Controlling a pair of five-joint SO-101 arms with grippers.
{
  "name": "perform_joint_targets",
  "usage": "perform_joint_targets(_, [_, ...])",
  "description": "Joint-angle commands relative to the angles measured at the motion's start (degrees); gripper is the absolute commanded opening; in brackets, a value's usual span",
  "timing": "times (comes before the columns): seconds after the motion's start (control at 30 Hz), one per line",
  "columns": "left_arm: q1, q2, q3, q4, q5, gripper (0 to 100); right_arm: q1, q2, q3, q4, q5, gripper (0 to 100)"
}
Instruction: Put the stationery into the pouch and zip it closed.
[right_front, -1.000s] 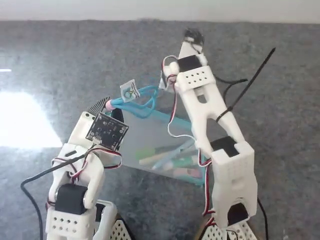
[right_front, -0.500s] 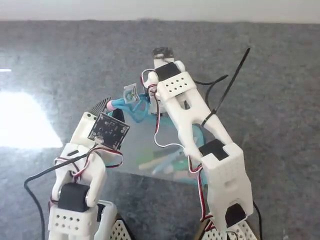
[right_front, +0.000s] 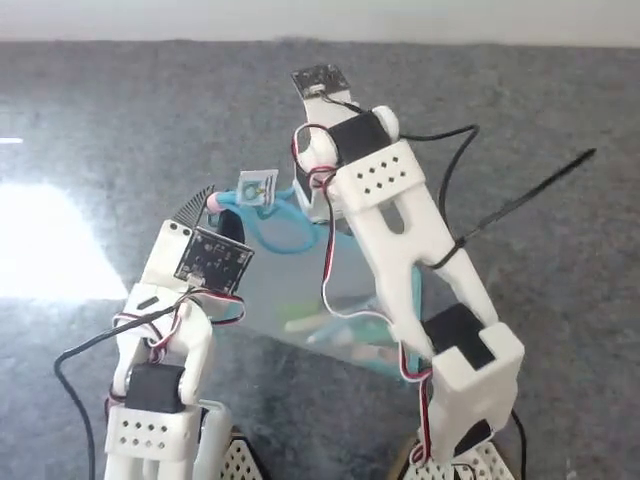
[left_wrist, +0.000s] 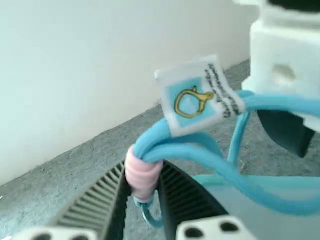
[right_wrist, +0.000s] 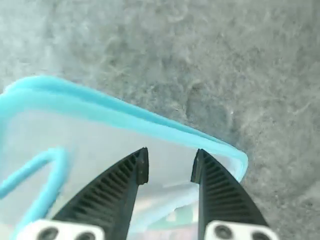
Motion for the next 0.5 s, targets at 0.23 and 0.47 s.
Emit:
perform_joint_targets(0.23, [0.35,-1.05,-0.66,-2.55,0.88,1,6.9,-3.65,2.37,-12.0,-13.8,15.4])
perform_joint_targets(0.47, [1.05,-1.14,-0.57,-2.64,4.13,1,0.31,4.09,2.02,-13.76,-20.31,33.9])
